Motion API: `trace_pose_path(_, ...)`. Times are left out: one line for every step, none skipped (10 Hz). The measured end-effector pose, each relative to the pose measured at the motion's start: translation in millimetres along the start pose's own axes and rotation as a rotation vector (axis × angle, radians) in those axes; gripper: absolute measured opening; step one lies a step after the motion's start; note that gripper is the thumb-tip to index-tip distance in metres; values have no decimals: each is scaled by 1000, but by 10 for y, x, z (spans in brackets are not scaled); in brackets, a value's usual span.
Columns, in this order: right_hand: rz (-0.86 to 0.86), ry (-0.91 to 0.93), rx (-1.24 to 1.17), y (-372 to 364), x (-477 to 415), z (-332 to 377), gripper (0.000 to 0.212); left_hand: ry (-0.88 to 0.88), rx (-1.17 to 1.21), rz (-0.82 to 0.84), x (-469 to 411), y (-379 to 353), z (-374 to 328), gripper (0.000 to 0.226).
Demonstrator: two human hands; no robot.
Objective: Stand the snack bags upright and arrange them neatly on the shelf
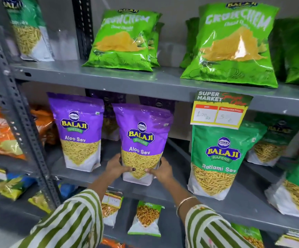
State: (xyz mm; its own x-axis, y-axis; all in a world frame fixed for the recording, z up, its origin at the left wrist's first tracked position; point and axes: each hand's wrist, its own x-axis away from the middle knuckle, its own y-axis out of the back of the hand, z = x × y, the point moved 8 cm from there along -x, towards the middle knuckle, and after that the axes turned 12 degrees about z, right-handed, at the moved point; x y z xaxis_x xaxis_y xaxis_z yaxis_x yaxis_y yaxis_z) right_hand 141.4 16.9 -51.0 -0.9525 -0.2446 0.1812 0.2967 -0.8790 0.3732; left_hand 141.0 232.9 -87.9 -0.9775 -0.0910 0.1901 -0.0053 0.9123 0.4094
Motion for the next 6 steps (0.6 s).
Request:
trace_pose_path(-13, -6, 37, 20, 22, -18, 66, -4, -21, 3, 188, -68, -227, 75)
trace_pose_path(-12, 4, 38, 29, 24, -4, 65, -4, -39, -4, 198, -70, -252, 66)
trace_pose_path(-5, -10, 26, 14, 17, -42, 66, 1, -31, -18, 212, -81, -242, 65)
trace_pose_path(12, -23, 7, 19, 54, -8, 71, 10, -1, 6, 233, -102, -230, 68)
trace_pose_path(-70, 67, 41, 113, 295, 84, 92, -75, 15, -27, 319, -94, -340, 97)
trace_pose_path(-318, 225, 255, 353, 554, 239, 92, -153, -58, -234, 470, 26, -486, 103)
